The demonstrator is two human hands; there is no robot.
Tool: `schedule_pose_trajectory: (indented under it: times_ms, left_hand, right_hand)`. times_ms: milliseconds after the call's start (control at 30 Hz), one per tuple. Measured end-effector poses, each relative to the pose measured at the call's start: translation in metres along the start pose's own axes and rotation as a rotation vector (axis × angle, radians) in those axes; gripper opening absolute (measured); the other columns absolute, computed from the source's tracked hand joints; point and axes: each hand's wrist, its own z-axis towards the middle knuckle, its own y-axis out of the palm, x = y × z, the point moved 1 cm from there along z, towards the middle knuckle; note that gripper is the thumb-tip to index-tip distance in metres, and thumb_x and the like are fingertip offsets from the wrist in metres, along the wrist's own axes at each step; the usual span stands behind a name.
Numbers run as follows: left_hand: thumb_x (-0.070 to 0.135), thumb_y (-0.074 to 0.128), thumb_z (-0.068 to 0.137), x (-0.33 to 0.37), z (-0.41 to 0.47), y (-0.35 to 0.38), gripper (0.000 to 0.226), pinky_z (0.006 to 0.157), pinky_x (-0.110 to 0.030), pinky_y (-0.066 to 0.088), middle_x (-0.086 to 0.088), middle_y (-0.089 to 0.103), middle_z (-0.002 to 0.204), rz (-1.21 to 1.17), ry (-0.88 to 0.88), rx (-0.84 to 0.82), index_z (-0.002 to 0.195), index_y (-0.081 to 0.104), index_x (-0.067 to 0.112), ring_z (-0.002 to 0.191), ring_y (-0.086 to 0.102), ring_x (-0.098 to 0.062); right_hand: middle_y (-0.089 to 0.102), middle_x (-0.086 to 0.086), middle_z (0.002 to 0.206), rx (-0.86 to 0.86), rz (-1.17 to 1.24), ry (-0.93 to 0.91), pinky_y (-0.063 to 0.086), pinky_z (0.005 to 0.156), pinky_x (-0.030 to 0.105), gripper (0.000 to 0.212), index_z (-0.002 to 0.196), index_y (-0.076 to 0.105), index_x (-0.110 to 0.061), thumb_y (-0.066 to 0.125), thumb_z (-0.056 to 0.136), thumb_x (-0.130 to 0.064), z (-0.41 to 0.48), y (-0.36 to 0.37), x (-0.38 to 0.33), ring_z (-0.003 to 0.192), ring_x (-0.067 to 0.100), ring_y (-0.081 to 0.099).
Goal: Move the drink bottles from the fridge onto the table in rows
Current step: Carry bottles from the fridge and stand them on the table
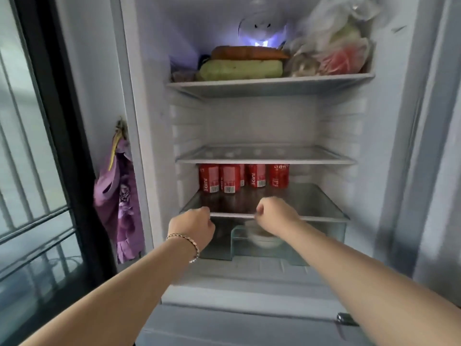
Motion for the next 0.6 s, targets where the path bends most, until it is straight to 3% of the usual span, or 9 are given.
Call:
schedule_pose_trajectory:
  times_ms: [200, 333, 433, 600]
  left_hand:
    - [0.028, 0.043, 0.089, -0.008, 0.077, 0.033, 0.013, 0.059, -0.026, 0.039, -0.002, 0.059, 0.080, -0.065, -0.078, -0.028, 0.087, 0.053, 0.020, 0.068, 0.052, -0.022]
    - [0.030, 0.046, 0.090, -0.019, 0.095, 0.049, 0.011, 0.055, -0.025, 0.036, 0.005, 0.052, 0.073, -0.068, -0.064, -0.029, 0.090, 0.054, 0.023, 0.064, 0.048, -0.016]
    - [0.030, 0.046, 0.090, -0.023, 0.097, 0.056, 0.011, 0.053, -0.024, 0.034, 0.005, 0.053, 0.072, -0.088, -0.051, -0.003, 0.090, 0.055, 0.023, 0.061, 0.046, -0.014]
    - [0.027, 0.050, 0.087, -0.027, 0.098, 0.054, 0.010, 0.059, -0.026, 0.038, 0.002, 0.060, 0.077, -0.176, -0.011, 0.040, 0.093, 0.057, 0.023, 0.066, 0.051, -0.017]
  right_hand:
    - [0.064, 0.009, 0.117, -0.041, 0.372, -0.010, 0.049, 0.094, 0.038, 0.029, 0.115, 0.059, -0.012, 0.060, 0.087, -0.021, 0.129, 0.053, -0.011, 0.110, 0.027, 0.060]
    - [0.048, 0.011, 0.140, -0.044, 0.730, 0.145, 0.035, 0.110, 0.039, 0.079, 0.139, 0.034, -0.010, 0.076, 0.075, -0.028, 0.186, 0.085, -0.021, 0.131, 0.027, 0.044]
    - [0.035, 0.013, 0.146, 0.025, 0.741, 0.245, 0.032, 0.111, 0.042, 0.103, 0.144, 0.020, -0.008, 0.082, 0.066, -0.034, 0.212, 0.099, -0.025, 0.135, 0.030, 0.036]
    - [0.042, 0.011, 0.140, 0.108, 0.692, 0.254, 0.040, 0.106, 0.044, 0.102, 0.140, 0.027, -0.011, 0.085, 0.060, -0.037, 0.205, 0.093, -0.027, 0.128, 0.030, 0.044]
